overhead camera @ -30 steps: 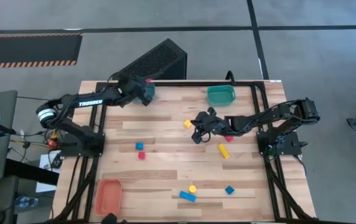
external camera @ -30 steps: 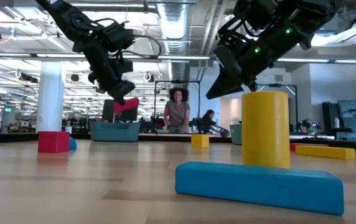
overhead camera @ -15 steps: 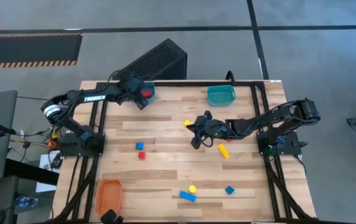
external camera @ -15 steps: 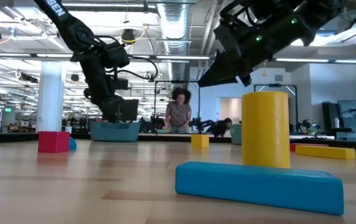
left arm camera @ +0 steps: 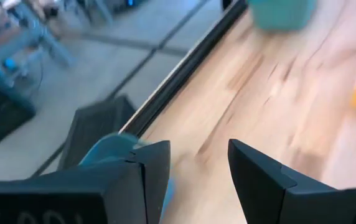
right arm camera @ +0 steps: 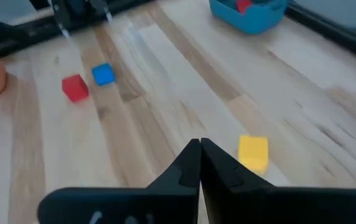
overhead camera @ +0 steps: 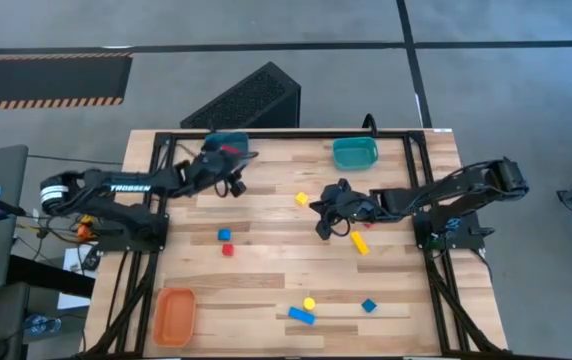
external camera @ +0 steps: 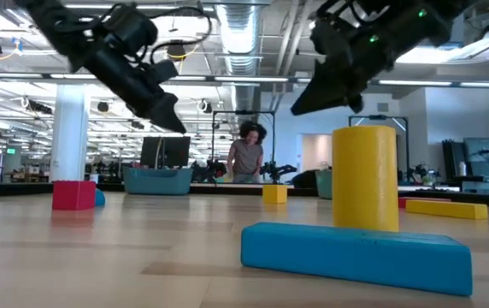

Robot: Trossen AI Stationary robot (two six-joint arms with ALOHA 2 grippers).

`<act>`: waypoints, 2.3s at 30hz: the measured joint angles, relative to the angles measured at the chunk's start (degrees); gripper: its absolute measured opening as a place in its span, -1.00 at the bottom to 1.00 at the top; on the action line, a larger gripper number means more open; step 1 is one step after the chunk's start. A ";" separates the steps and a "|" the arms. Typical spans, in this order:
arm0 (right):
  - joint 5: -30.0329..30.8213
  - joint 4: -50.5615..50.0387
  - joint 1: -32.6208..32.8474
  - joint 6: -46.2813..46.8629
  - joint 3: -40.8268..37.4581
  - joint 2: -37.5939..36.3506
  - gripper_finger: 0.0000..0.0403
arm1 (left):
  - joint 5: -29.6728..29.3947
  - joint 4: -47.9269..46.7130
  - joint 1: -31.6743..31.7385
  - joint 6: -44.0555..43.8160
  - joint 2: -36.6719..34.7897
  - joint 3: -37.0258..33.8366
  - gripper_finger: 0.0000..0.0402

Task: Sort & place blocks by color
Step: Put the top red block into the blue bin

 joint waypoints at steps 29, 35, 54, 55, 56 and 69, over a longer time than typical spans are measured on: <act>12.05 -13.47 12.27 23.88 -0.07 -0.59 -0.74 | 13.11 12.14 -3.55 -3.00 1.46 -3.11 -0.24; 15.02 -15.95 19.75 32.82 0.06 0.82 -0.74 | 17.41 26.20 -8.12 -3.89 2.08 -4.53 -0.24; 13.21 -54.93 19.40 54.87 -0.14 -1.74 -0.46 | 29.85 41.18 -14.82 -4.58 23.59 3.21 -0.24; 12.96 -55.19 18.39 54.25 -0.39 -1.73 -0.39 | 30.15 41.08 -15.05 -4.72 25.27 4.46 -0.24; 12.98 -55.12 17.45 53.75 -0.86 -1.75 -0.31 | 30.00 41.18 -15.24 -4.76 27.15 6.08 -0.24; 11.75 -43.93 12.51 51.26 -12.53 -1.76 0.34 | 26.86 36.54 -15.99 -5.84 35.16 14.46 -0.24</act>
